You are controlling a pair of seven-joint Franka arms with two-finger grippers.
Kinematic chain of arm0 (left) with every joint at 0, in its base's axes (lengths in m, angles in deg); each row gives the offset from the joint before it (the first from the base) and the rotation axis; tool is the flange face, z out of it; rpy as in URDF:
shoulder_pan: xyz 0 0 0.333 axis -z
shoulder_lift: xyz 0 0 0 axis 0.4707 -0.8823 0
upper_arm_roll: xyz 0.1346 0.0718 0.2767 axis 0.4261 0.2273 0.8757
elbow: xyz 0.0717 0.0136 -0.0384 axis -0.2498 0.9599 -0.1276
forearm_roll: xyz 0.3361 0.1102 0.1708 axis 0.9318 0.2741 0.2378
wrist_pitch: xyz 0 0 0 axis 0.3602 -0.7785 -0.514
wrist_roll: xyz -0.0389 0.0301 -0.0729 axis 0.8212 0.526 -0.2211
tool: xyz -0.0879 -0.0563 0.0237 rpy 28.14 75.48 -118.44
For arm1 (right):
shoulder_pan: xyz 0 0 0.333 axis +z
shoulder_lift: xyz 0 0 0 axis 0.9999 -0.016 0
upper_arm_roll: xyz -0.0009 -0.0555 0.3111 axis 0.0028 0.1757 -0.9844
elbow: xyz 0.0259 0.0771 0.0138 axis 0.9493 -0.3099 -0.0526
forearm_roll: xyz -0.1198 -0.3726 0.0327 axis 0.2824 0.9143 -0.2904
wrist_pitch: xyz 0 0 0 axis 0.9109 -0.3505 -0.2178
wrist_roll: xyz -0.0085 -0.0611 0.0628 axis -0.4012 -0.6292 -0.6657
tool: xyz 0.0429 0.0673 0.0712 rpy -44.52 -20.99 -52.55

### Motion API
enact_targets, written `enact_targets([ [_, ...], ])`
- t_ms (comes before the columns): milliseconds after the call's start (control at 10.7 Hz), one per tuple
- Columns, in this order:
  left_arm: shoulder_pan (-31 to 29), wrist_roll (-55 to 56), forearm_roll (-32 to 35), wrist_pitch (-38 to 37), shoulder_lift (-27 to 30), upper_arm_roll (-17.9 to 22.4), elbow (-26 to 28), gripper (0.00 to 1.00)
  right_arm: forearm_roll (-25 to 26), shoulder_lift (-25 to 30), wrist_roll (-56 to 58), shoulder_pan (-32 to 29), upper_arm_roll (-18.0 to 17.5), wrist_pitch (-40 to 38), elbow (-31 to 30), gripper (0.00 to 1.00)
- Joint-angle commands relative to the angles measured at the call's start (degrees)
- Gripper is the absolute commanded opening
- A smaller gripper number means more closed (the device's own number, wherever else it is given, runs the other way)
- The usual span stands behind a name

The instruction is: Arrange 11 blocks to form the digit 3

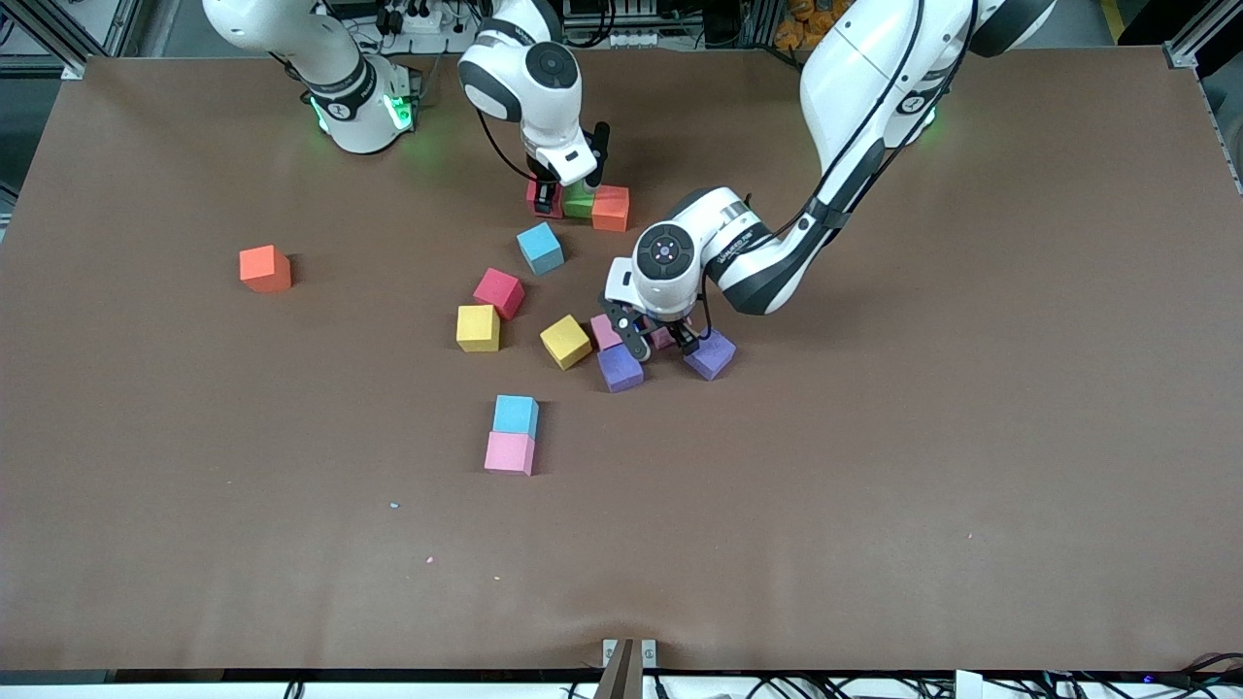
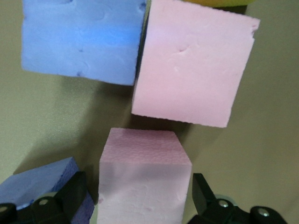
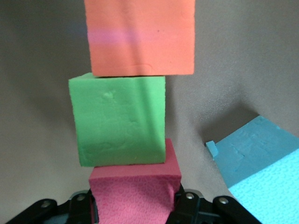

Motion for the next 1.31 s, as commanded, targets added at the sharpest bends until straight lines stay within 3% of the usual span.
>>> enact_targets([
  [0, 0.40, -4.36, 1.34, 1.03, -0.33, 0.20, 0.17, 1.00, -0.82, -0.88, -1.79, 1.36, 0.22, -0.06, 0.97, 1.00],
  [375, 0.22, -6.67, 1.34, 0.94, -0.07, 0.20, 0.17, 1.00, -0.90, 2.88, -1.88, -0.39, 0.66, -5.13, 1.75, 1.00],
  [751, 0.31, -9.22, 1.25, 0.86, 0.19, -0.06, -0.18, 1.00, -0.90, 3.69, -1.88, -10.13, 0.58, -23.84, 13.59, 1.00],
  [938, 0.31, -9.22, 0.73, 0.94, -0.24, -0.06, -0.79, 0.96, -1.08, 3.95, -3.97, -14.01, 0.58, -24.40, 14.06, 1.00],
  [1220, 0.31, -9.31, 0.64, 0.94, -0.33, -0.06, -1.15, 0.82, -1.96, 1.68, -19.49, -14.64, 0.66, -20.04, 13.28, 1.00],
])
